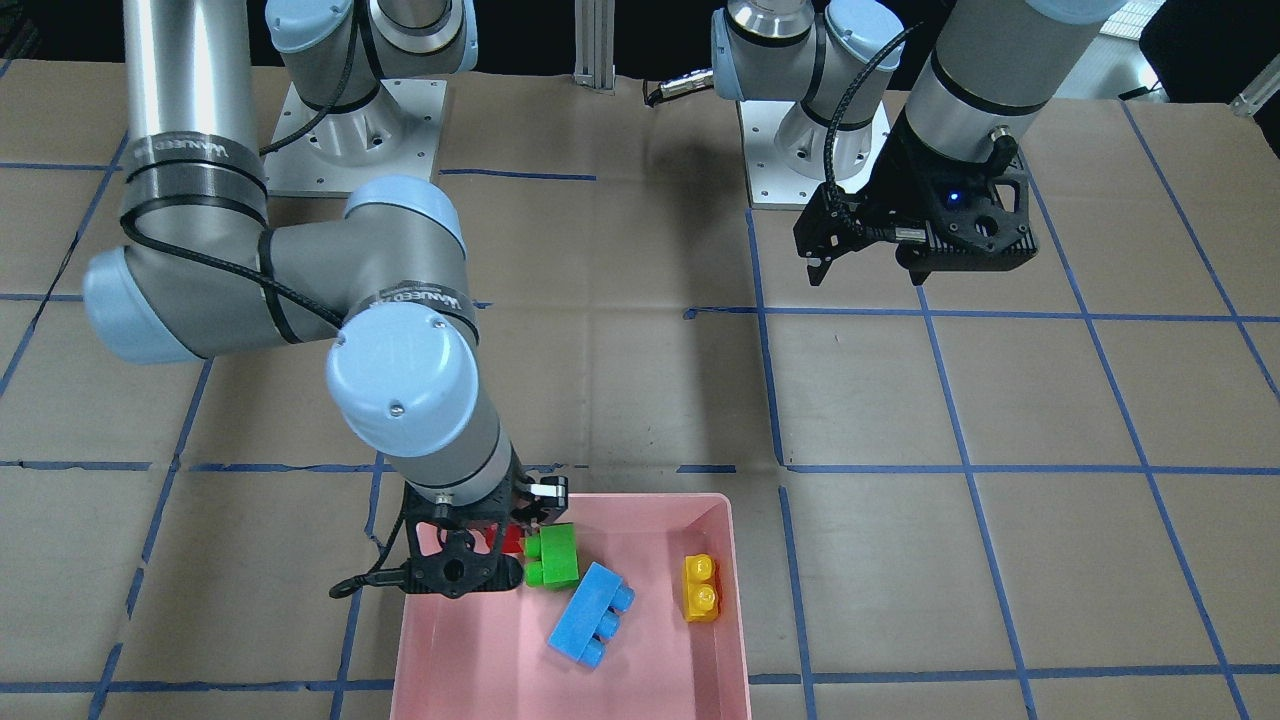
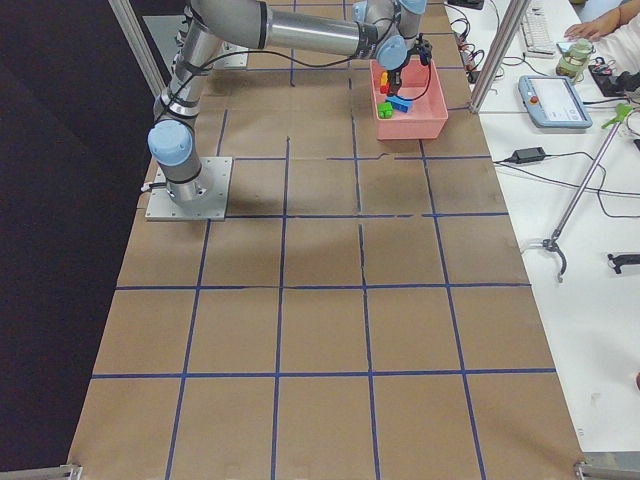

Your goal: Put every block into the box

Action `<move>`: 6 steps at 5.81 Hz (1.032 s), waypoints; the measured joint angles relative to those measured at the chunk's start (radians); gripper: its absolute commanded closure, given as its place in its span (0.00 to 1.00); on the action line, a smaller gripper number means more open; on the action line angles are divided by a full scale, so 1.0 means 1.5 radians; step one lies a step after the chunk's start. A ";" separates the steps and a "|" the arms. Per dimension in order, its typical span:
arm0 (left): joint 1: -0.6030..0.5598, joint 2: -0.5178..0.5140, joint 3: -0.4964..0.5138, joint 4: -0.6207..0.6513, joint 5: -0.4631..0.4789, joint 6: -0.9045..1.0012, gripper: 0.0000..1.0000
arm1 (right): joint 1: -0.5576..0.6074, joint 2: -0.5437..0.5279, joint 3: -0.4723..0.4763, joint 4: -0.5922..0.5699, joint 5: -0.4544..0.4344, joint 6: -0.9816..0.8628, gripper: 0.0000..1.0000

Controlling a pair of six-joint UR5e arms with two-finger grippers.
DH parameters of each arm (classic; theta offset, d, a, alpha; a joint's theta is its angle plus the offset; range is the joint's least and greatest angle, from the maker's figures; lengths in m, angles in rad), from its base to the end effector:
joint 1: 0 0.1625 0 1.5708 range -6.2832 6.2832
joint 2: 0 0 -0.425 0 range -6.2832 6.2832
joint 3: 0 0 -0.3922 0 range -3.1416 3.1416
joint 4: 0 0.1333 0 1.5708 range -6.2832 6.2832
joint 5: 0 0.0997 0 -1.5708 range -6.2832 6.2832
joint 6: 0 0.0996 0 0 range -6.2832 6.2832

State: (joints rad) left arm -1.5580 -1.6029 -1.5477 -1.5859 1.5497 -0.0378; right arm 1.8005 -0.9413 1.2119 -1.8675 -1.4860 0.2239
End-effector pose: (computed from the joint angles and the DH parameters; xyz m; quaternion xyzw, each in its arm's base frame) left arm -0.1290 -0.5048 0.4818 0.0254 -0.9995 -0.0122 0.0104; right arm 0.3043 -0.6789 0.3046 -0.0035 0.9990 -0.0032 0.0442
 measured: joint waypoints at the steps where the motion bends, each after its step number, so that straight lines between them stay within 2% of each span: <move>1: 0.000 0.001 0.000 0.000 0.000 -0.003 0.00 | 0.011 0.050 -0.035 -0.022 0.001 0.013 0.01; 2: 0.001 0.001 0.000 0.001 0.000 -0.004 0.00 | 0.014 0.076 -0.051 -0.041 0.001 0.015 0.00; 4: 0.002 0.001 0.001 0.001 0.000 -0.004 0.00 | 0.002 0.061 -0.057 -0.035 0.000 0.013 0.00; 6: 0.003 0.002 0.002 0.001 -0.001 -0.005 0.00 | -0.043 -0.035 -0.042 0.112 -0.008 -0.003 0.01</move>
State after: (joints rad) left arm -1.5535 -1.6001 -1.5444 -1.5839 1.5481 -0.0450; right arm 1.7353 -0.9935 1.1495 -1.6991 -1.4978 0.2197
